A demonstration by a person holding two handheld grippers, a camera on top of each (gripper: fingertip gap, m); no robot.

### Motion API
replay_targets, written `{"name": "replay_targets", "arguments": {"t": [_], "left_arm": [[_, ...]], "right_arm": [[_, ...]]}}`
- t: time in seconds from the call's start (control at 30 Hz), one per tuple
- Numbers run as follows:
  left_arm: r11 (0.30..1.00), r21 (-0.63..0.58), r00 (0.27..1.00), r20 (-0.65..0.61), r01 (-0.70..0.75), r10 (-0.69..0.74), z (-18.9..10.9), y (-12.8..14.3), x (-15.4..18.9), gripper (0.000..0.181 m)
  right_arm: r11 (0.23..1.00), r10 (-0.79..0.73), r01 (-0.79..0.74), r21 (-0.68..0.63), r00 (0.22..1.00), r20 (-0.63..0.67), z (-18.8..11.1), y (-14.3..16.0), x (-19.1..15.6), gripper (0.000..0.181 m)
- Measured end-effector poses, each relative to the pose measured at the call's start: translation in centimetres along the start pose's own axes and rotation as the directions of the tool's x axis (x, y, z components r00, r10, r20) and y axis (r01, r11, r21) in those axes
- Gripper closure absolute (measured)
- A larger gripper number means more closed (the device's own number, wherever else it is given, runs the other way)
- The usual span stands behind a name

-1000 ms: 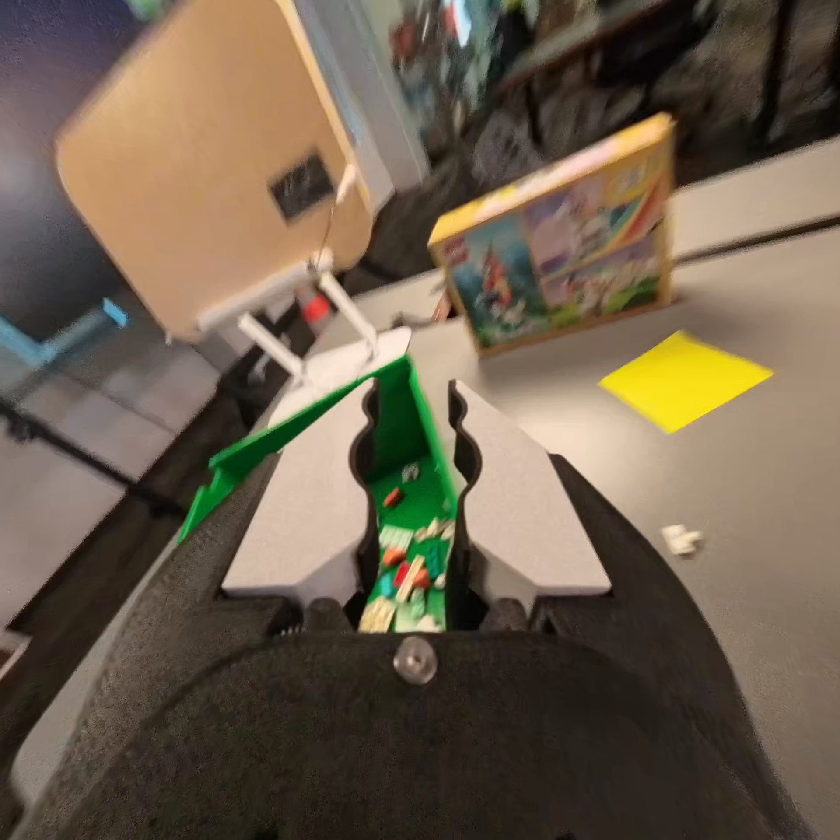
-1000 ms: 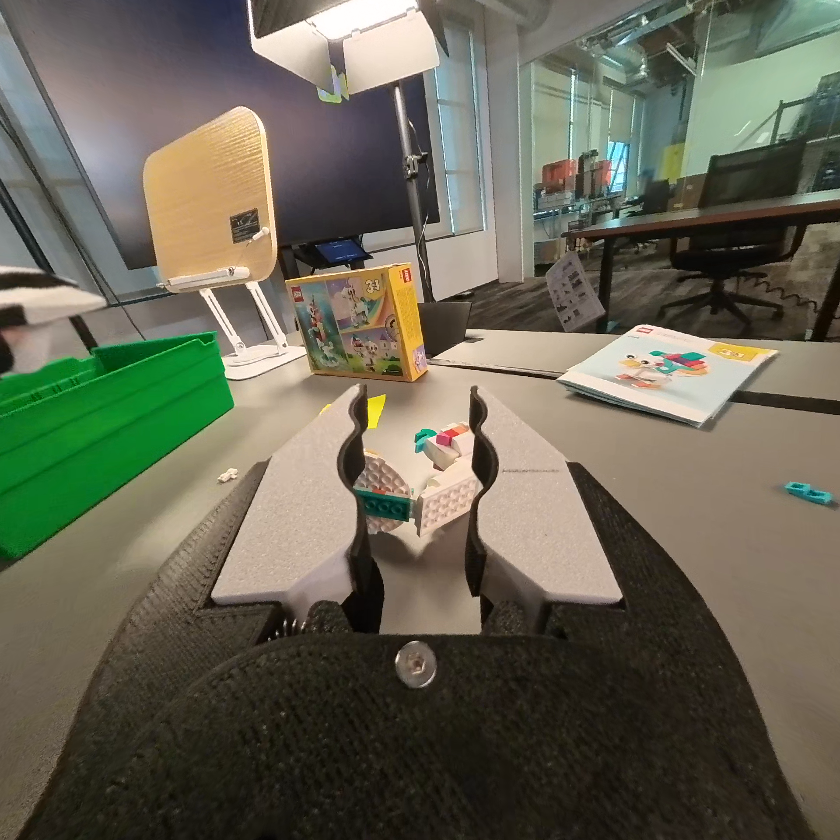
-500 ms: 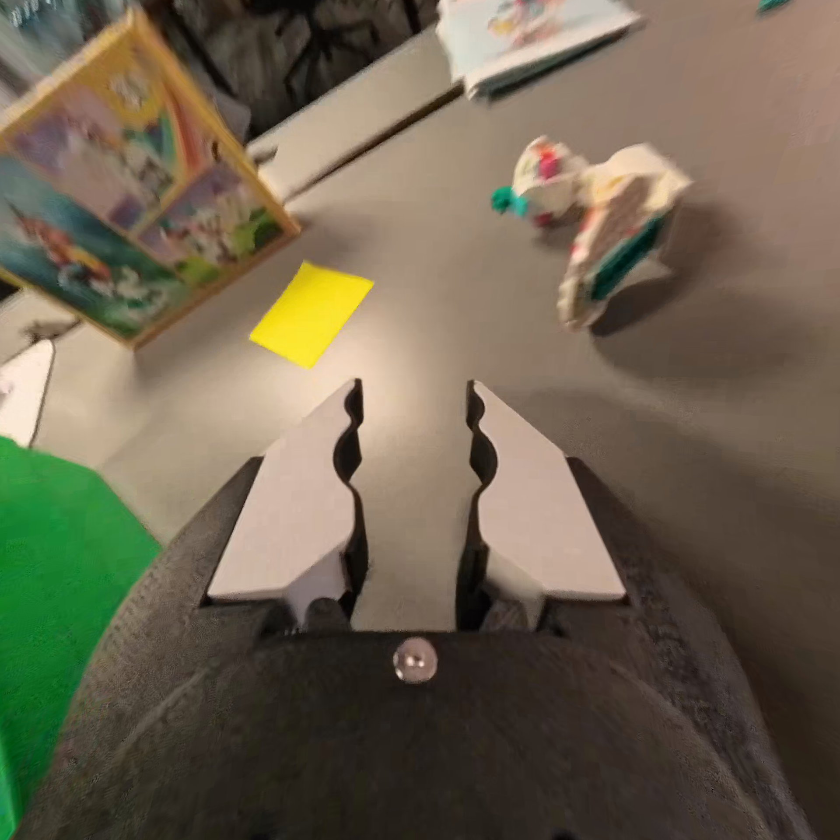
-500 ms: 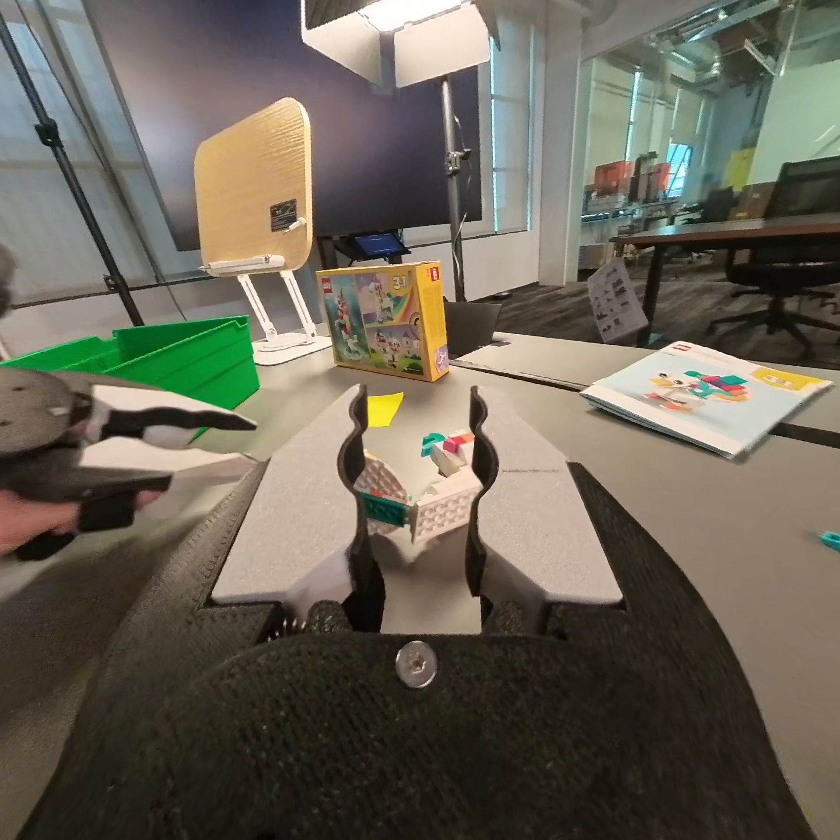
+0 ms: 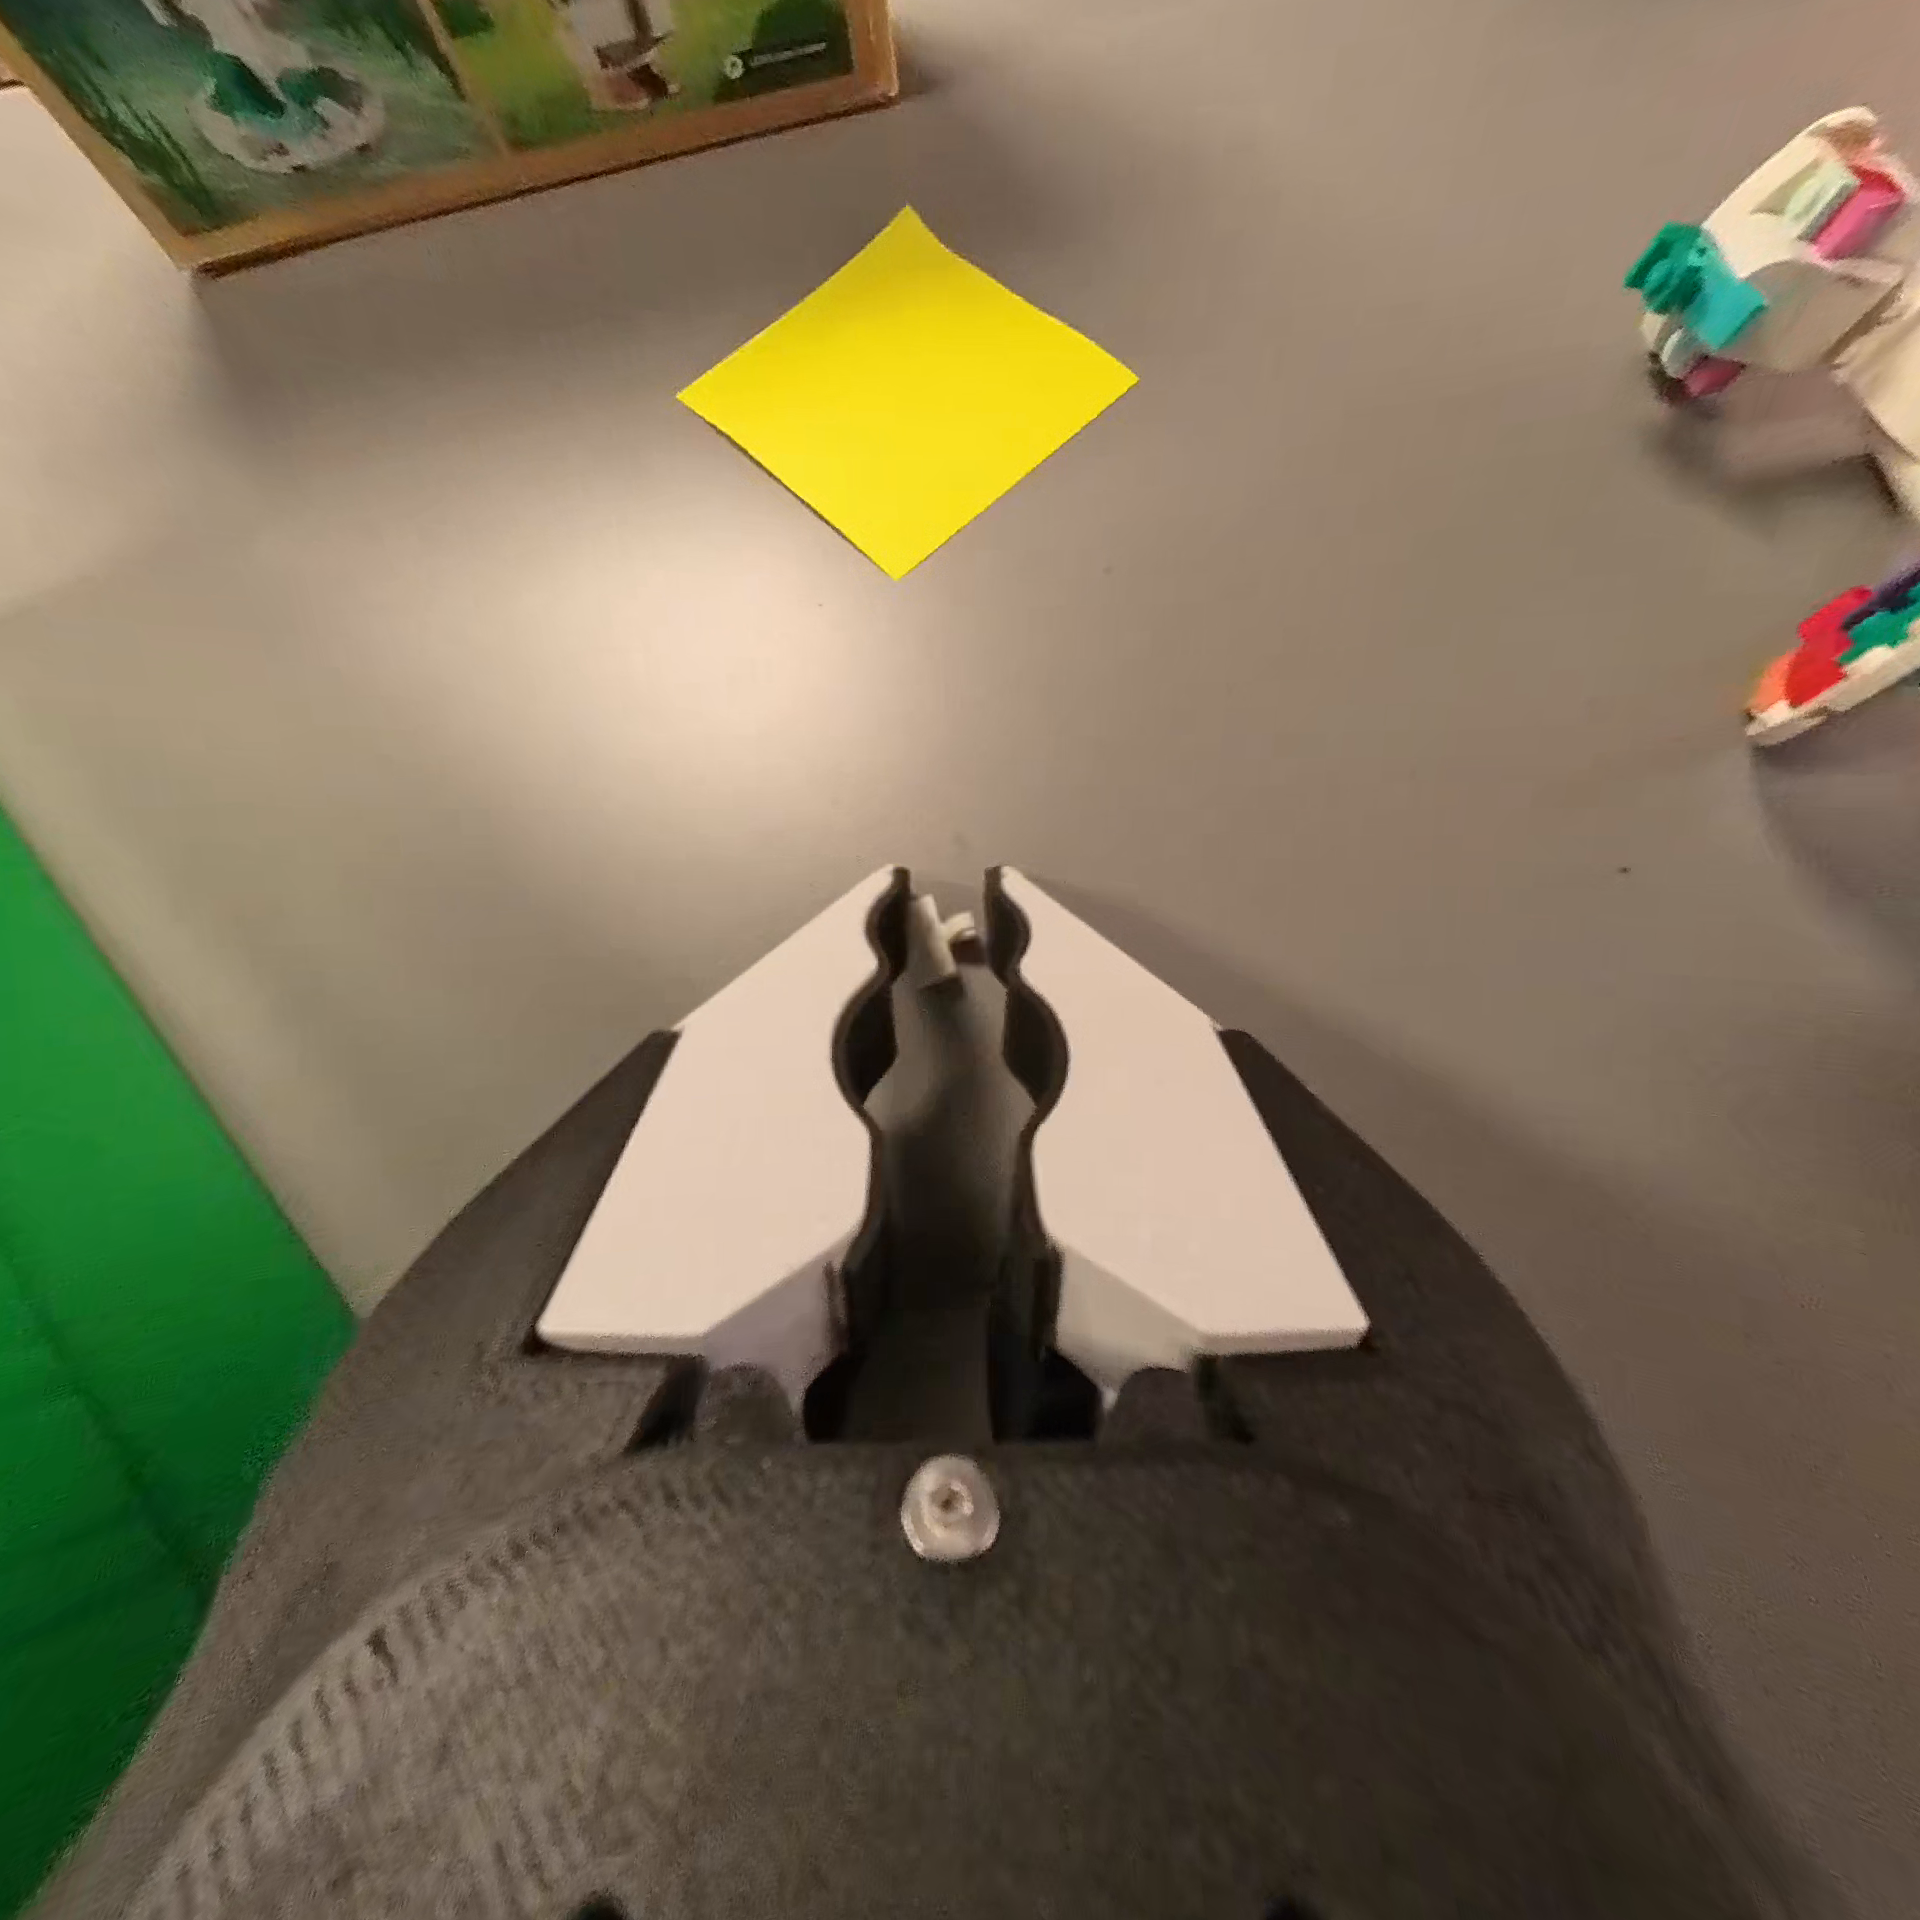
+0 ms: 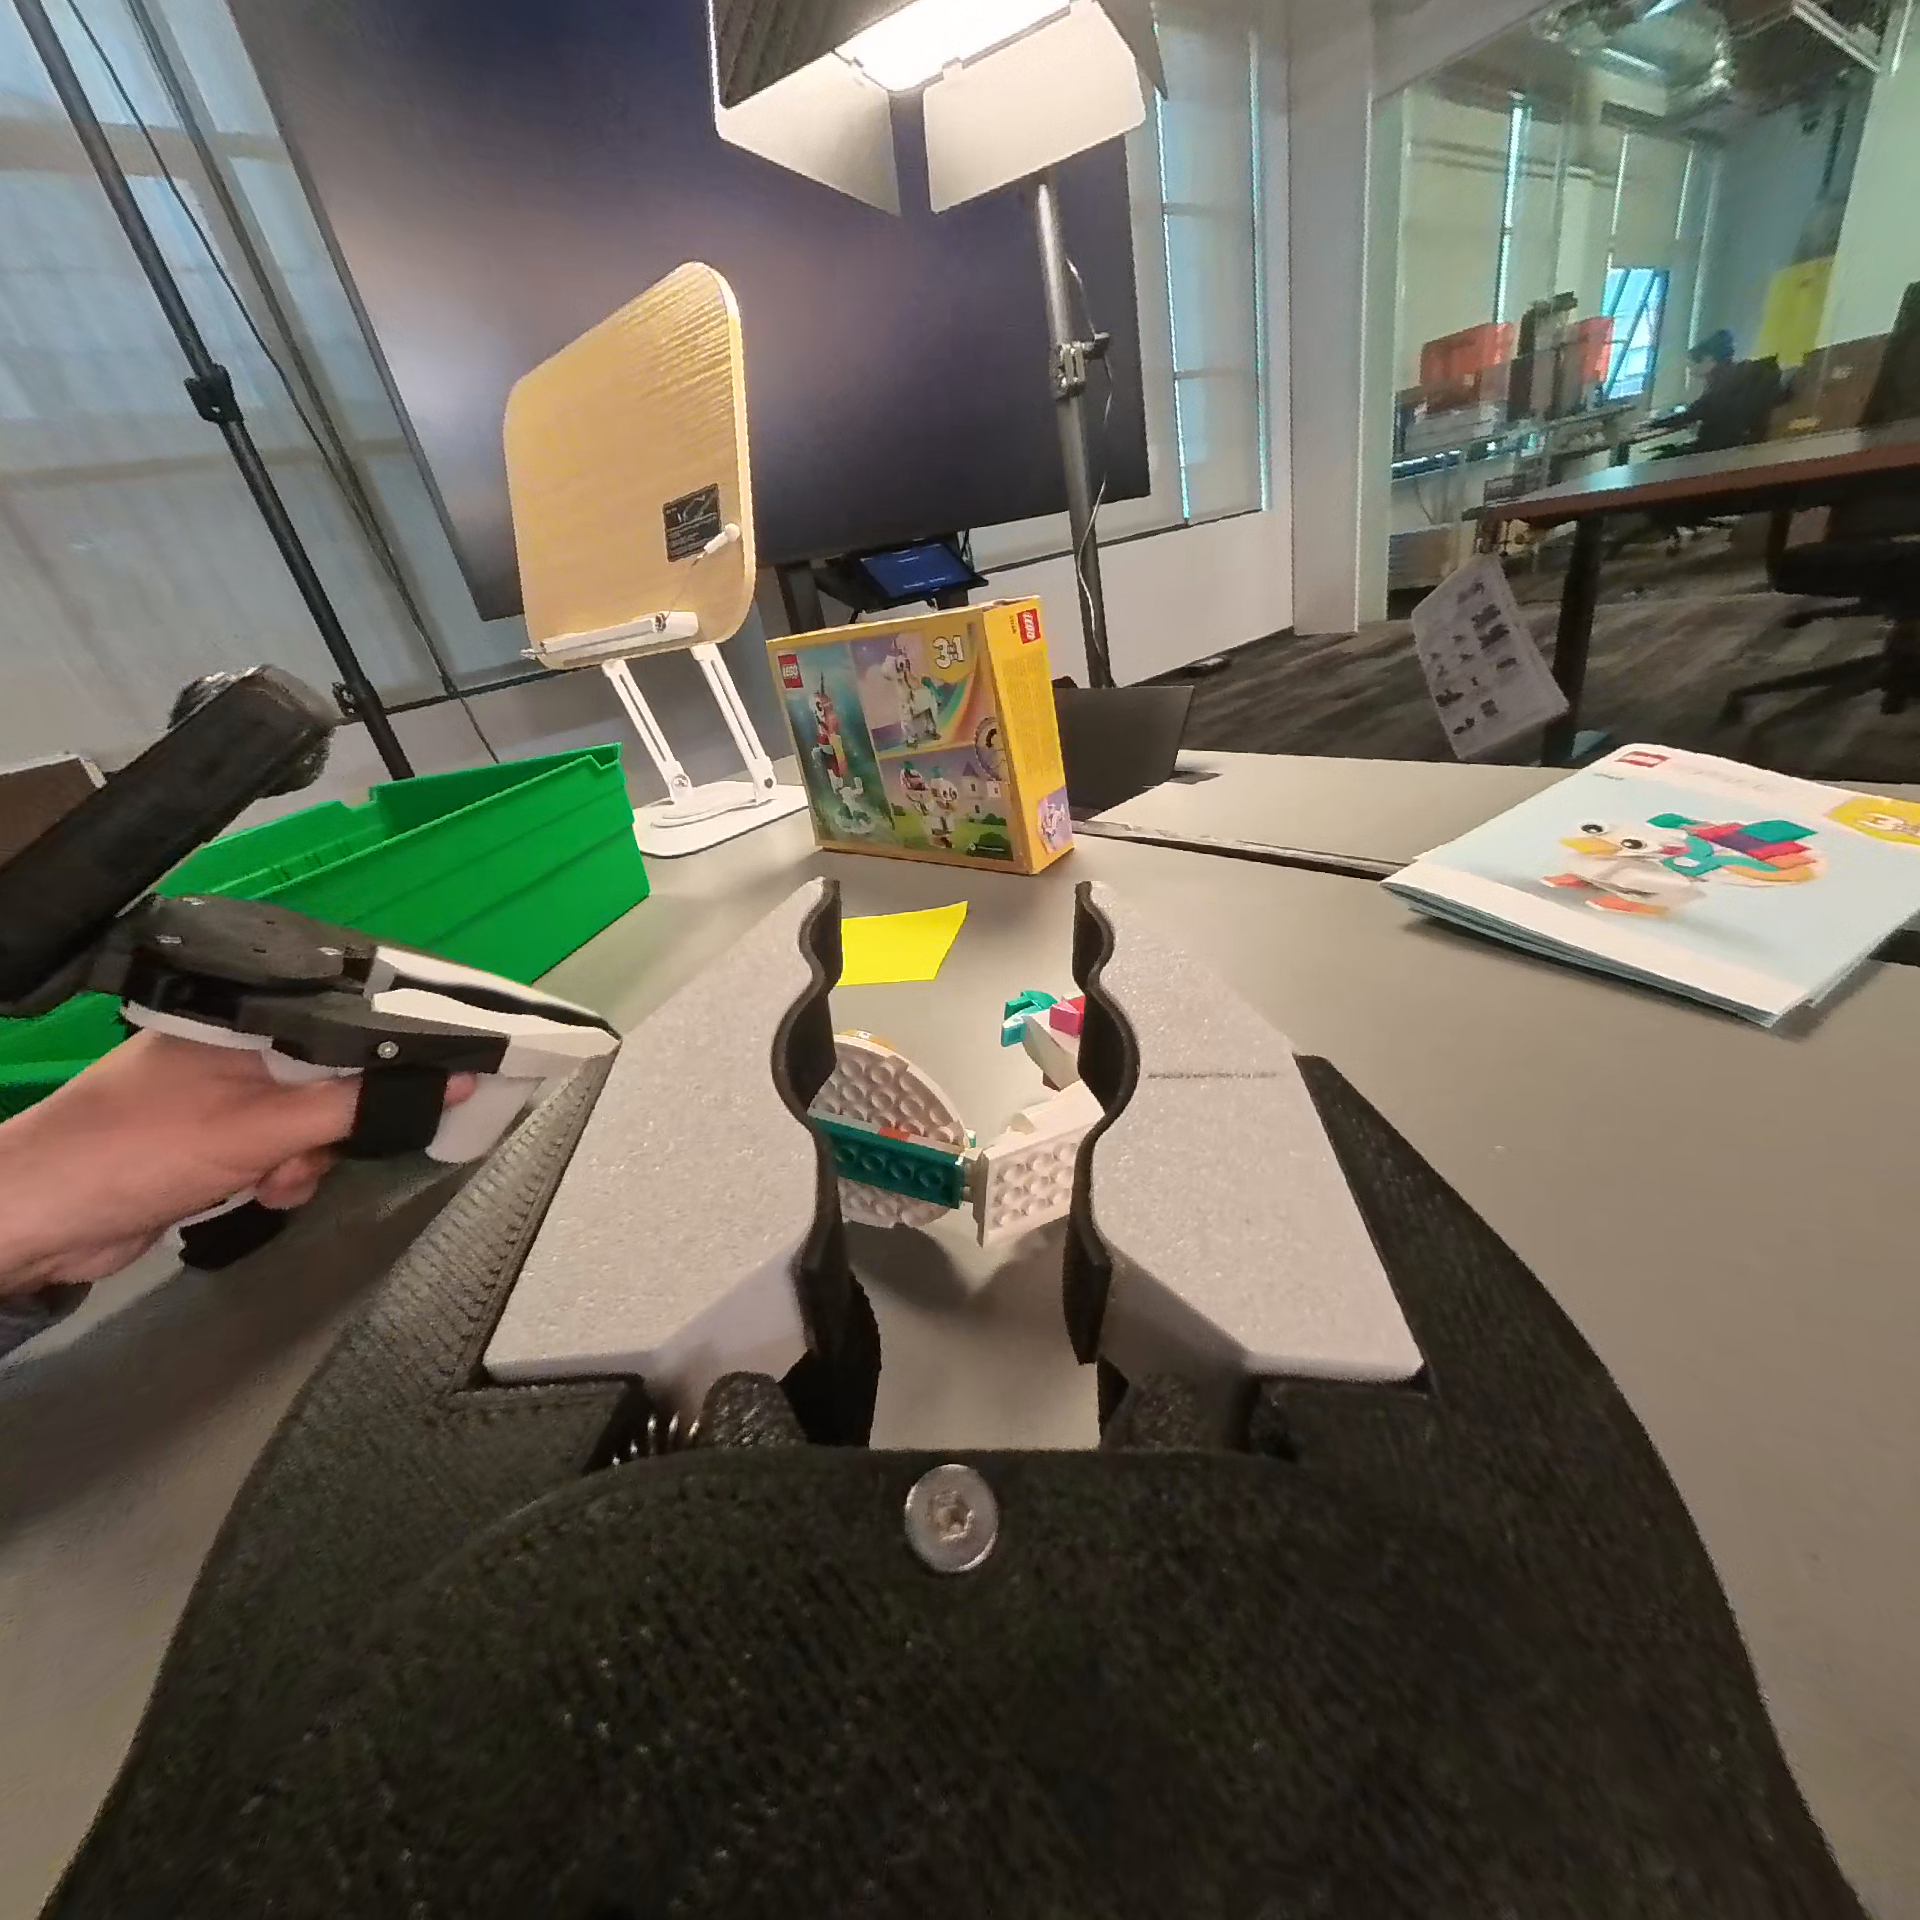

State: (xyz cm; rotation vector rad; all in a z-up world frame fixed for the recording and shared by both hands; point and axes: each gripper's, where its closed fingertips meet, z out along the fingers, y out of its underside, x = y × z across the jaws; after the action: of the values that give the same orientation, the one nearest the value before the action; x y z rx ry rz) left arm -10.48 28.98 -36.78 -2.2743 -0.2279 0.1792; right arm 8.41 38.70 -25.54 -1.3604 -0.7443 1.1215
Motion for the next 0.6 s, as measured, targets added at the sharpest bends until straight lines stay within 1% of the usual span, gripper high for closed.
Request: {"name": "replay_targets", "arguments": {"t": [0.07, 0.1, 0.17, 0.23, 0.3, 0.33, 0.37, 0.43, 0.53, 0.6], "left_arm": [[1.000, -0.015, 1.000, 0.006, 0.001, -0.001, -0.2, 0.2, 0.1, 0.171], [1.000, -0.028, 1.000, 0.031, -0.004, 0.005, -0.4, 0.4, -0.1, 0.168], [0.999, -0.024, 0.996, 0.084, -0.038, 0.040, -0.9, 0.6, -0.6, 0.155], [0.999, -0.014, 0.995, 0.086, -0.048, 0.049, -1.1, 0.7, -0.4, 0.153], [0.999, -0.010, 0.998, 0.063, -0.031, 0.031, -1.1, 0.8, -0.2, 0.159], [1.000, -0.011, 0.997, 0.068, -0.021, 0.022, -1.1, 0.8, -0.3, 0.161], [0.999, -0.016, 0.995, 0.093, -0.029, 0.031, -1.1, 0.9, -0.7, 0.169], [0.999, -0.018, 0.994, 0.102, -0.028, 0.030, -1.1, 0.9, -0.8, 0.170], [0.997, -0.023, 0.992, 0.107, -0.069, 0.071, -1.1, 1.0, -0.6, 0.172], [0.997, -0.015, 0.995, 0.065, -0.081, 0.082, -1.6, 0.8, 0.3, 0.172]], "right_arm": [[1.000, 0.001, -0.001, 0.001, 1.000, -0.001, 0.0, 0.0, 0.0, 0.139], [1.000, 0.002, -0.002, 0.001, 1.000, -0.001, 0.0, 0.0, 0.0, 0.139], [1.000, 0.004, -0.004, 0.001, 1.000, -0.001, 0.0, 0.0, 0.1, 0.139], [1.000, 0.005, -0.005, 0.001, 1.000, -0.002, 0.0, 0.0, 0.1, 0.139], [1.000, 0.009, -0.009, 0.002, 1.000, -0.001, 0.0, 0.0, 0.1, 0.139], [1.000, 0.010, -0.010, 0.002, 1.000, -0.001, 0.0, 0.0, 0.1, 0.139], [1.000, 0.012, -0.012, 0.002, 1.000, -0.001, 0.0, 0.0, 0.1, 0.139], [1.000, 0.014, -0.014, 0.003, 1.000, 0.000, 0.0, 0.0, 0.2, 0.139], [1.000, 0.015, -0.015, 0.005, 1.000, 0.001, 0.0, 0.0, 0.2, 0.139], [1.000, 0.021, -0.021, 0.010, 1.000, 0.000, -0.1, -0.1, 0.2, 0.139]]}}
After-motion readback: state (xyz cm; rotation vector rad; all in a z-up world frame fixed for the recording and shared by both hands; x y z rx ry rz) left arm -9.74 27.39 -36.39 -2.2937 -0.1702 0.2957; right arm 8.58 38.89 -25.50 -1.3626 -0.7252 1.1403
